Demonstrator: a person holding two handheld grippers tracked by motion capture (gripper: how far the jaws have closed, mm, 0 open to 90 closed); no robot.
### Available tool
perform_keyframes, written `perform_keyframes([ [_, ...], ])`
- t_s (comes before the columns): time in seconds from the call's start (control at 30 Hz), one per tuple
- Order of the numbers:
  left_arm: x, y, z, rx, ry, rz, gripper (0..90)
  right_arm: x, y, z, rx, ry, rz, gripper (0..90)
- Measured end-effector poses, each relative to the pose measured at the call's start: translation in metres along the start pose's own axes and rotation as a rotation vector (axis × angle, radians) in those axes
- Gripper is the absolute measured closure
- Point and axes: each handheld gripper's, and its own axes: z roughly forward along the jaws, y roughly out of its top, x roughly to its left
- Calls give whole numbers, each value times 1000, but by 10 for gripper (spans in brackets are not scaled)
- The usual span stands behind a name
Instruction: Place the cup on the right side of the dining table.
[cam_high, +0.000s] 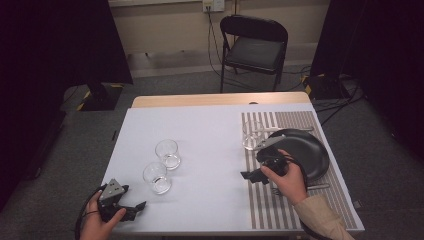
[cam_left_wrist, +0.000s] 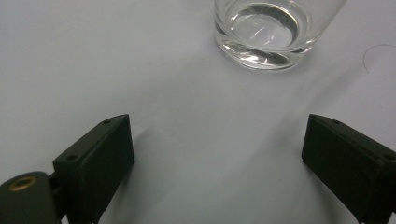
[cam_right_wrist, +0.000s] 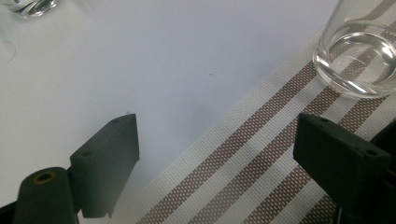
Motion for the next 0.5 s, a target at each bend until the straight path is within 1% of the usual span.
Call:
perform_keyframes([
  [0.03, 0, 0, 0, 0, 0, 0, 83, 0, 0, 0, 0, 6, -3, 139],
  [0.5, 0, 0, 0, 2, 1, 2, 83, -2, -8, 0, -3, 9, 9, 139],
])
